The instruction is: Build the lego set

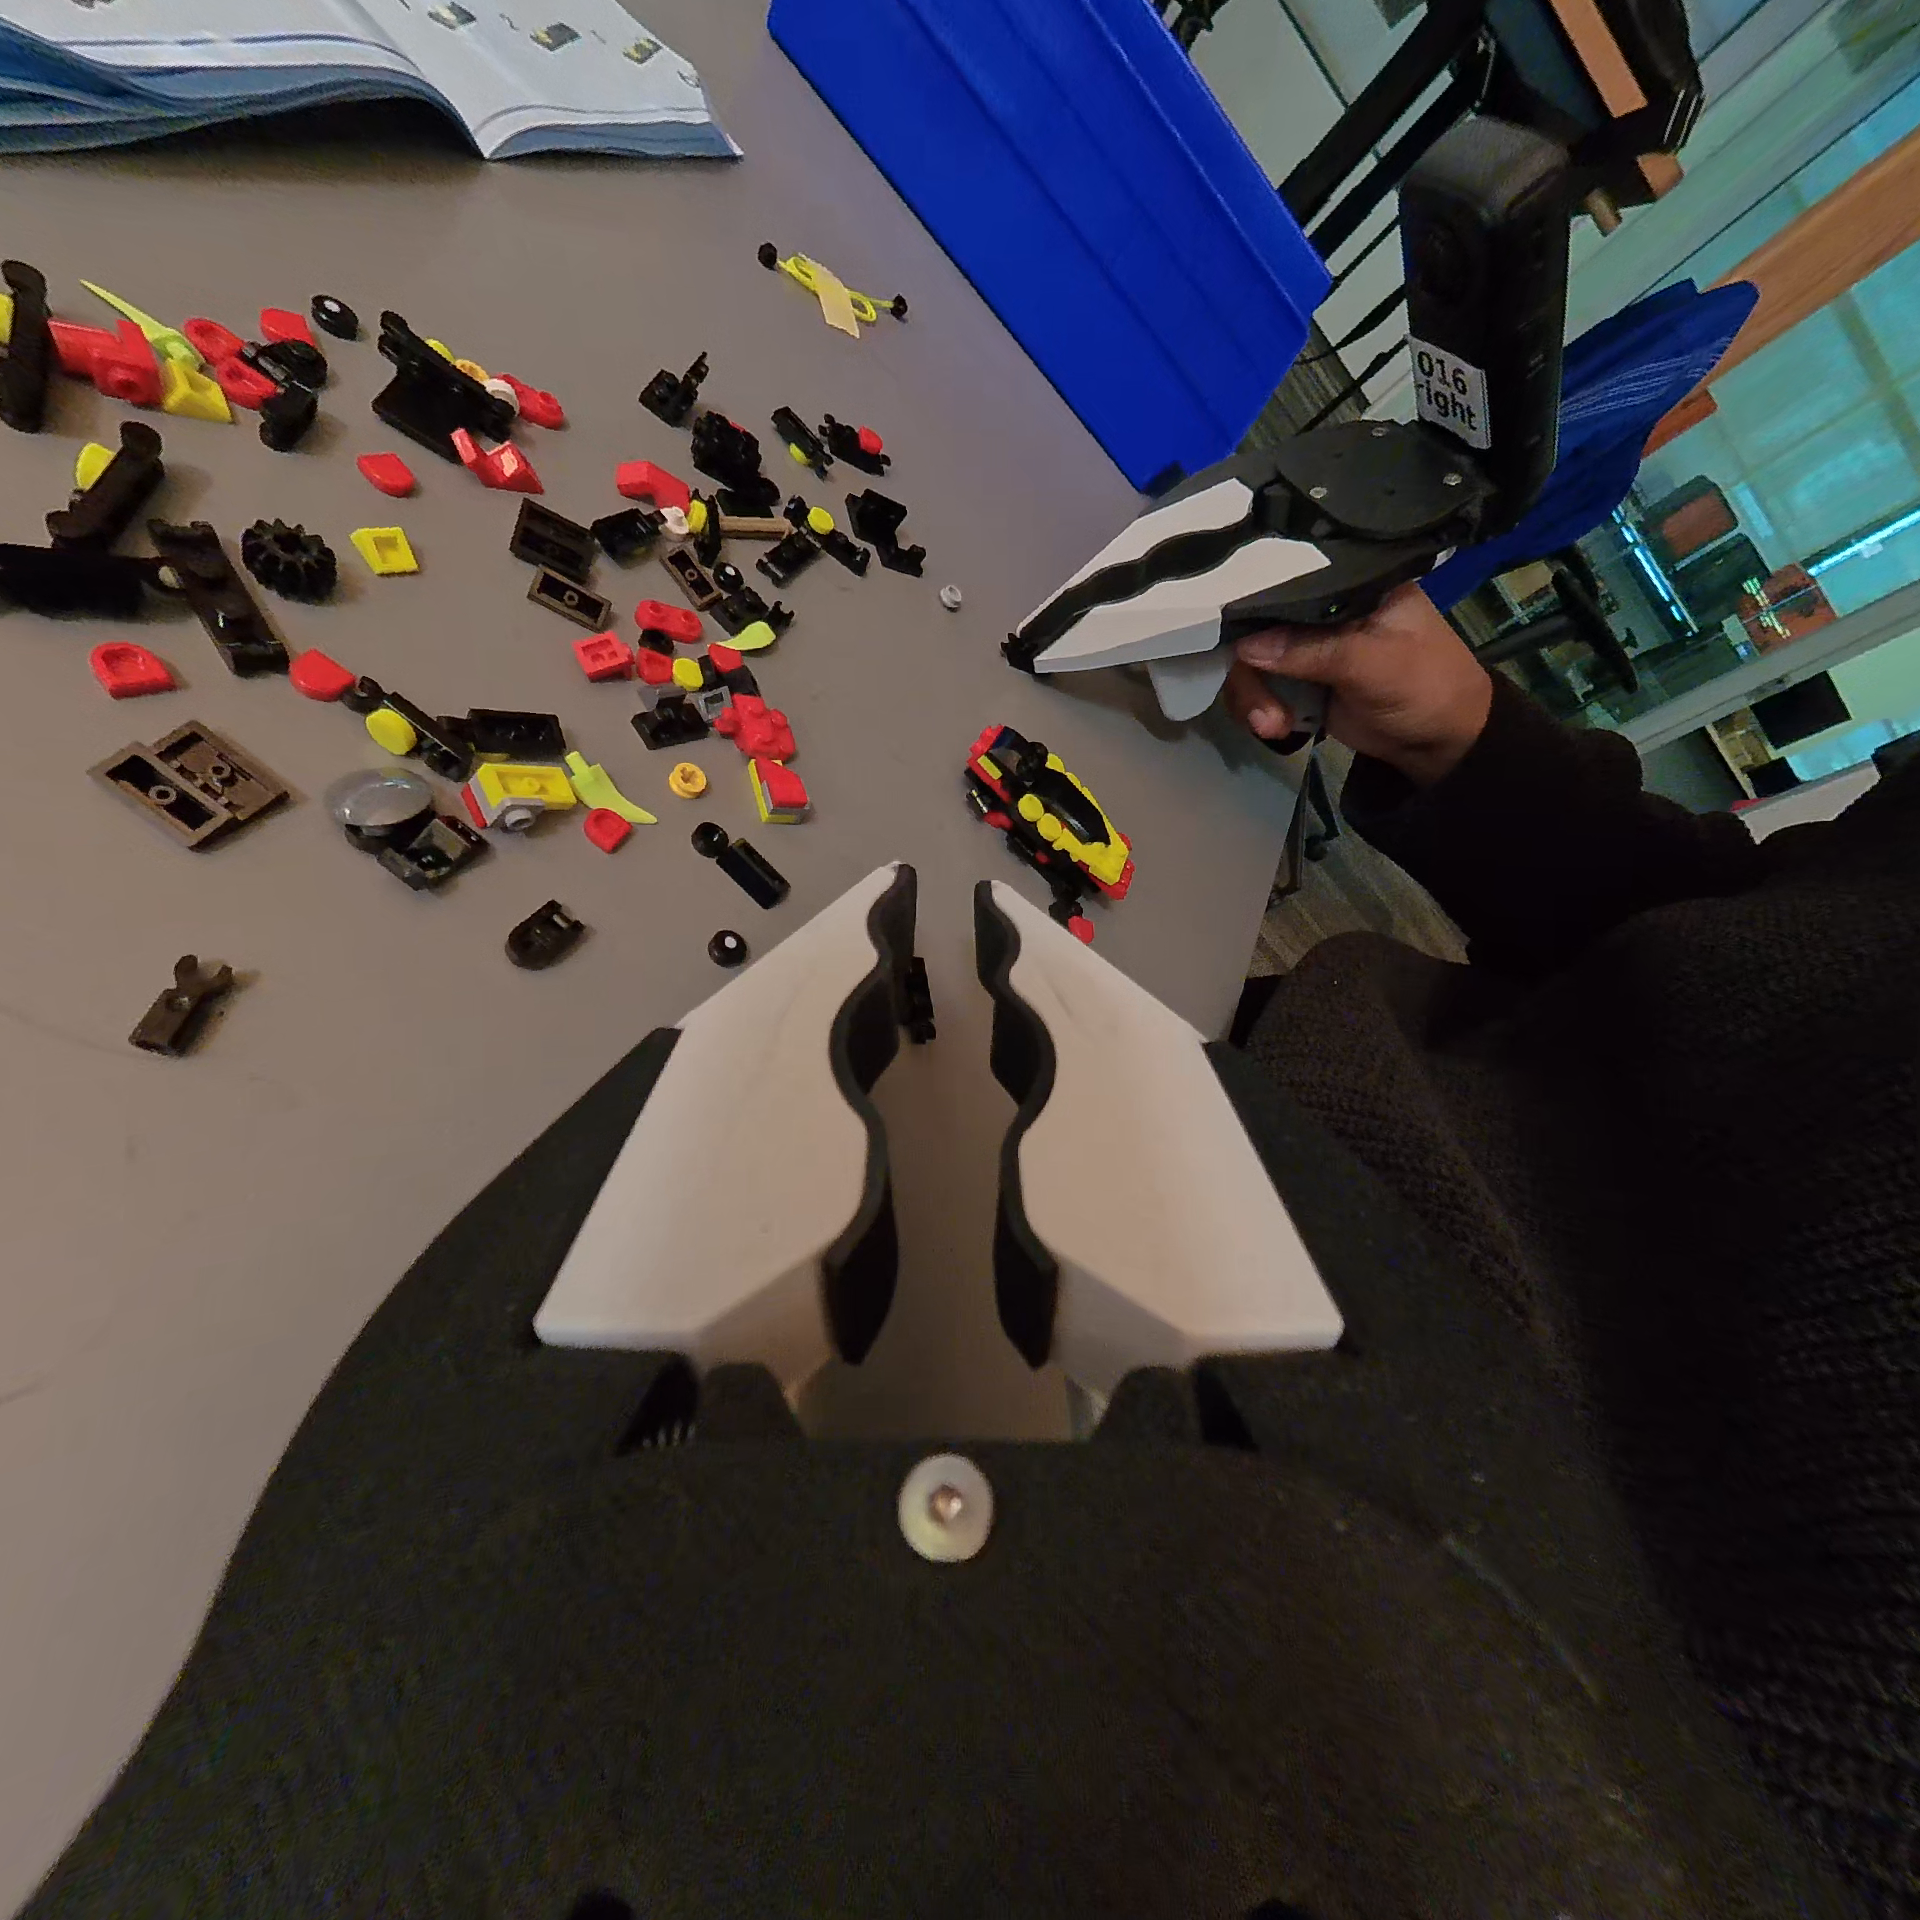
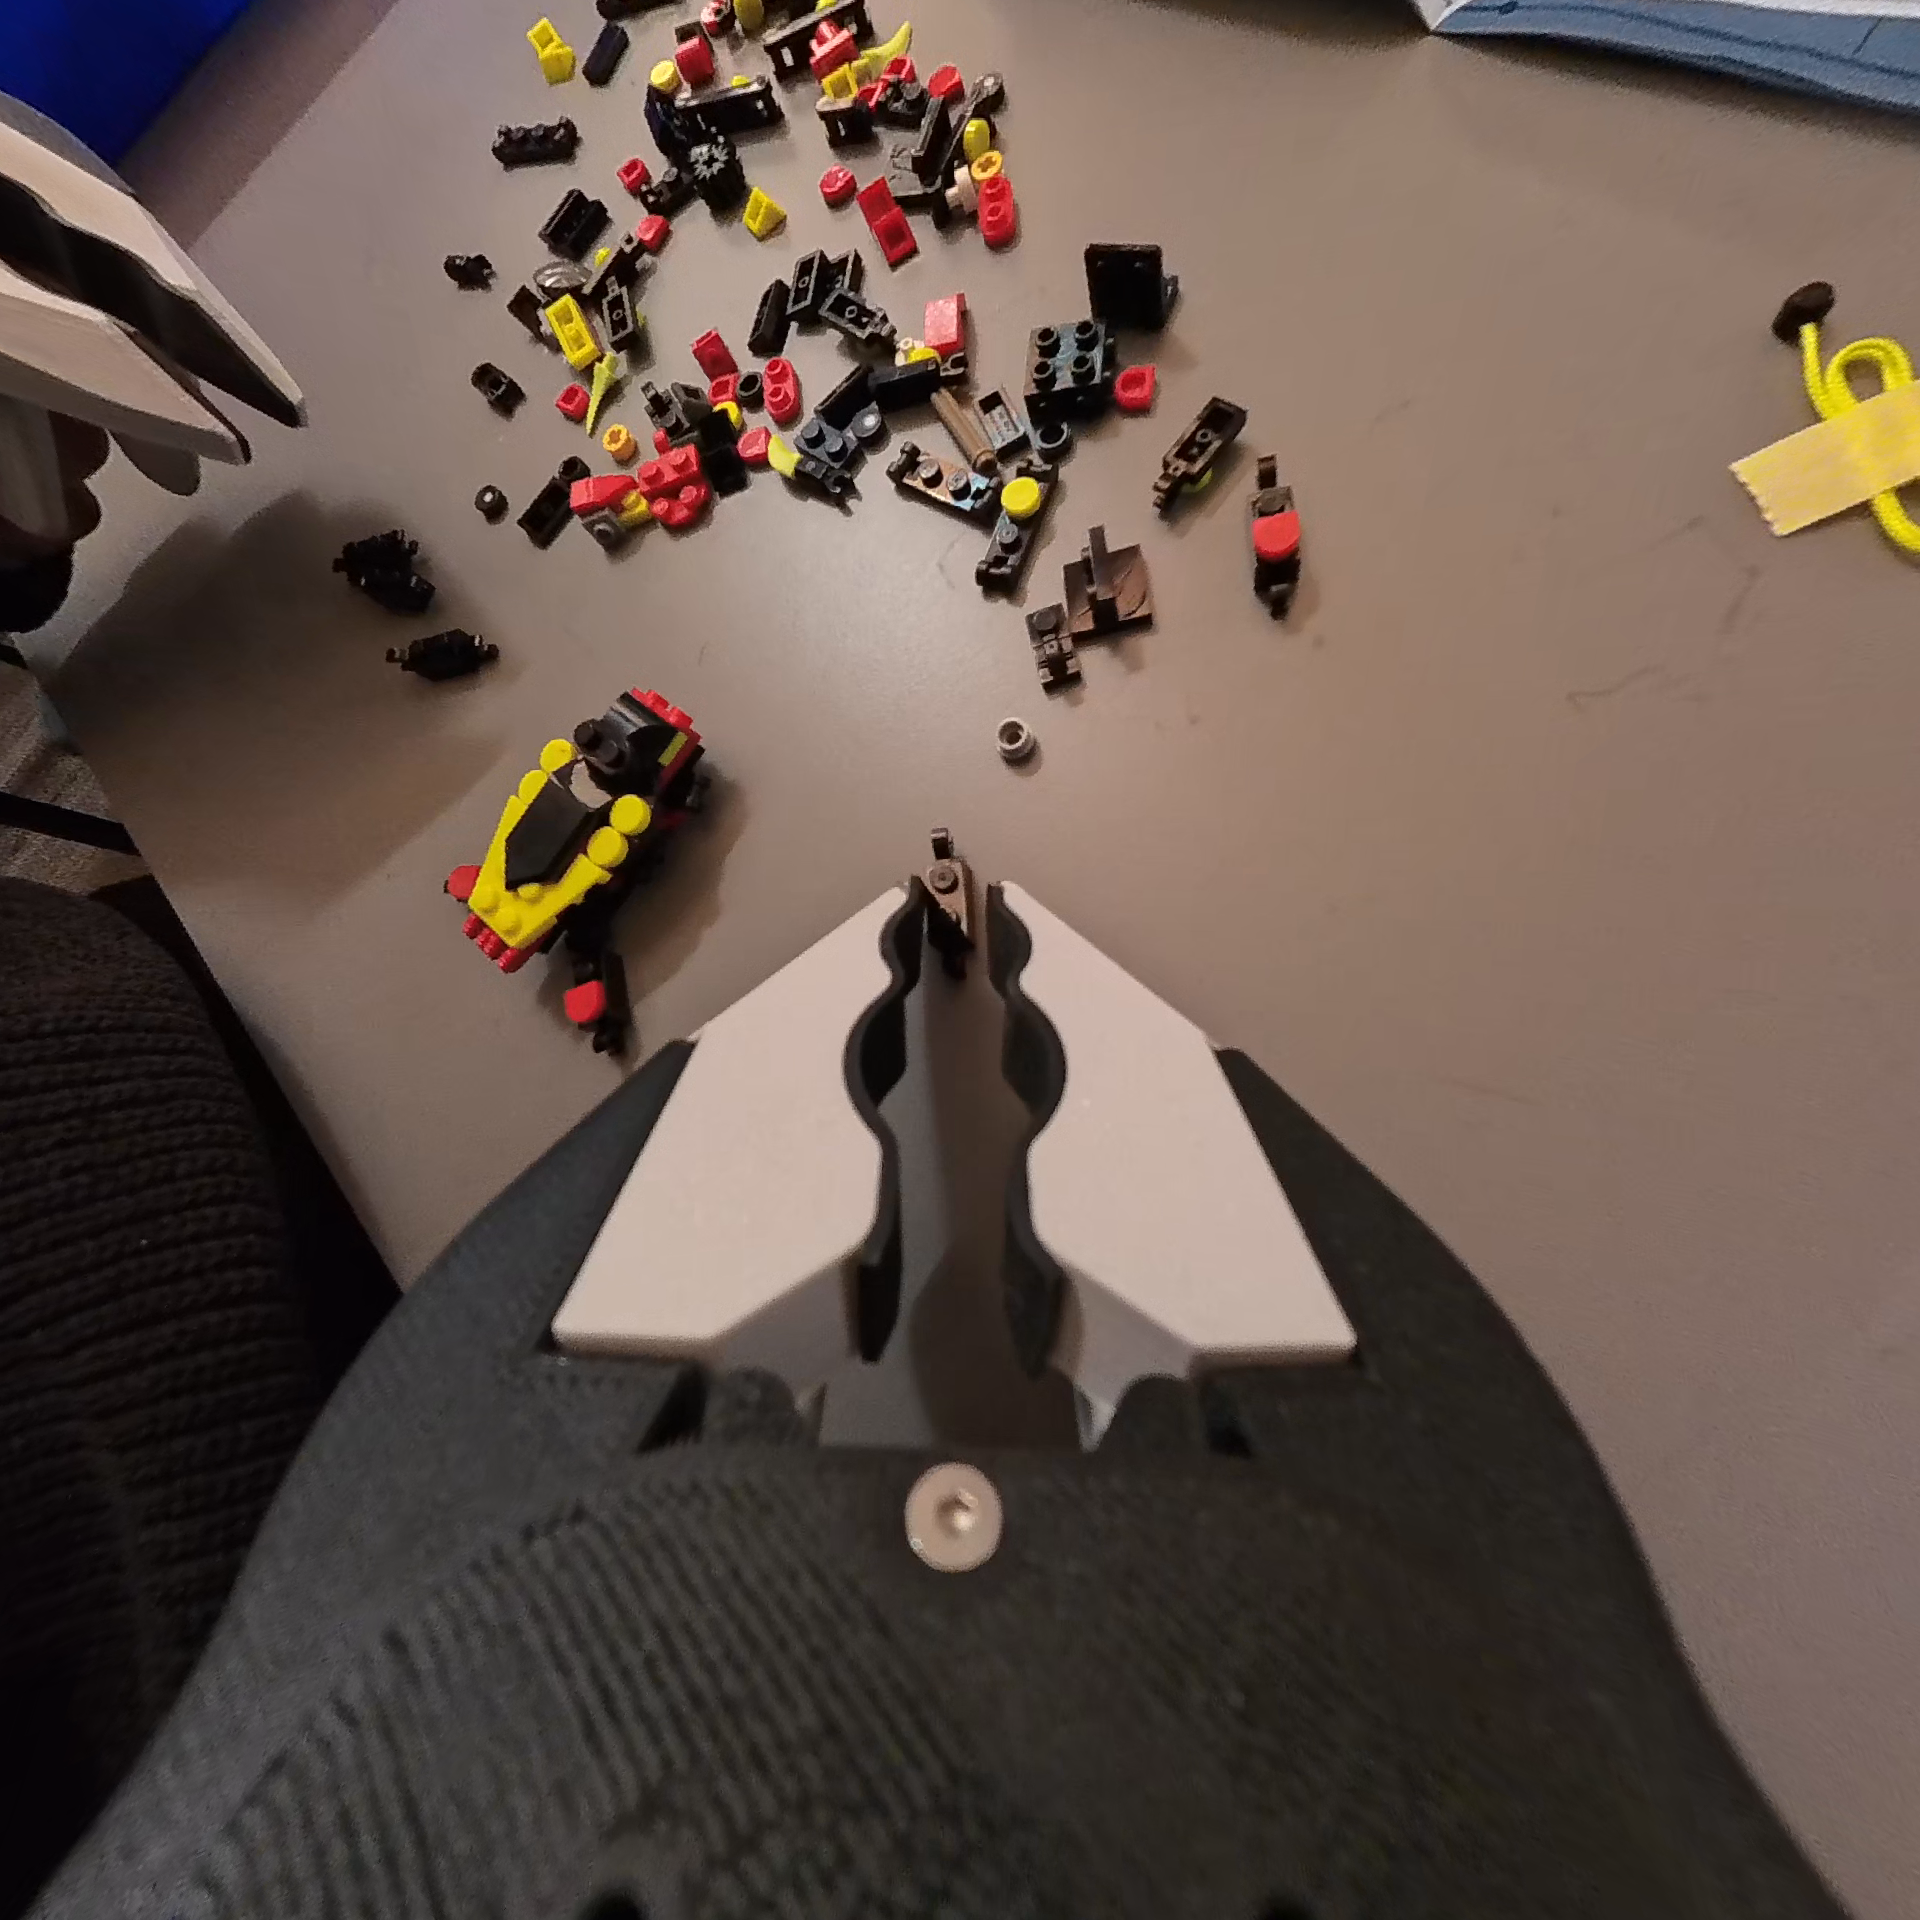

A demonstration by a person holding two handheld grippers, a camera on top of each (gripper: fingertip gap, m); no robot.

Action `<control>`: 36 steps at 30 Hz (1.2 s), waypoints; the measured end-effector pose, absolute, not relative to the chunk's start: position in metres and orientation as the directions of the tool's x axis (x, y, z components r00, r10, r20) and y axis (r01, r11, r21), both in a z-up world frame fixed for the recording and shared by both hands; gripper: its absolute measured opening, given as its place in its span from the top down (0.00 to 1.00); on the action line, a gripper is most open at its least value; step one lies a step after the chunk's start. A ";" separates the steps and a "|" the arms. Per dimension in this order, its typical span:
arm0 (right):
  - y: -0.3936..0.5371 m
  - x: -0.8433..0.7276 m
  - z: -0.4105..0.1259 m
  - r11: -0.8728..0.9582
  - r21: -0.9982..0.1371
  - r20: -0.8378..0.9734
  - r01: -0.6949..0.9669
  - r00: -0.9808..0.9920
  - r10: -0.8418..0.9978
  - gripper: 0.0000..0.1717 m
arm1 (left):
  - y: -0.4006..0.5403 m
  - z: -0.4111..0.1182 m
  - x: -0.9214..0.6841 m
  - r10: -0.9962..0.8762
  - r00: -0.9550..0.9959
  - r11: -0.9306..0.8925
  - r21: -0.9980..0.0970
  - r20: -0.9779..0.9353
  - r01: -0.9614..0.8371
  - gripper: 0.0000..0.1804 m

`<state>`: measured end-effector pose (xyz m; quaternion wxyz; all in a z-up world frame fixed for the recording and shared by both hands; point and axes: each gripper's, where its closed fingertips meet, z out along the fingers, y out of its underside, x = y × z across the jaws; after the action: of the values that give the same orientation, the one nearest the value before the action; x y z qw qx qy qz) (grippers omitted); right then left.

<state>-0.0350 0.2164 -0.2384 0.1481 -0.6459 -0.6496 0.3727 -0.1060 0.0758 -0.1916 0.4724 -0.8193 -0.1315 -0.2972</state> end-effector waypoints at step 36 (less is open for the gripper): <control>0.206 -0.037 -0.184 -0.167 -0.823 -0.316 0.542 -0.193 0.929 0.93 | 0.143 -0.215 -0.197 0.201 0.970 -0.611 -0.756 0.137 0.233 0.91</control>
<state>-0.0373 0.2064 -0.1836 0.2051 -0.6010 -0.6120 0.4714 -0.1972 0.1426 -0.2148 0.4240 -0.8974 -0.1209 -0.0191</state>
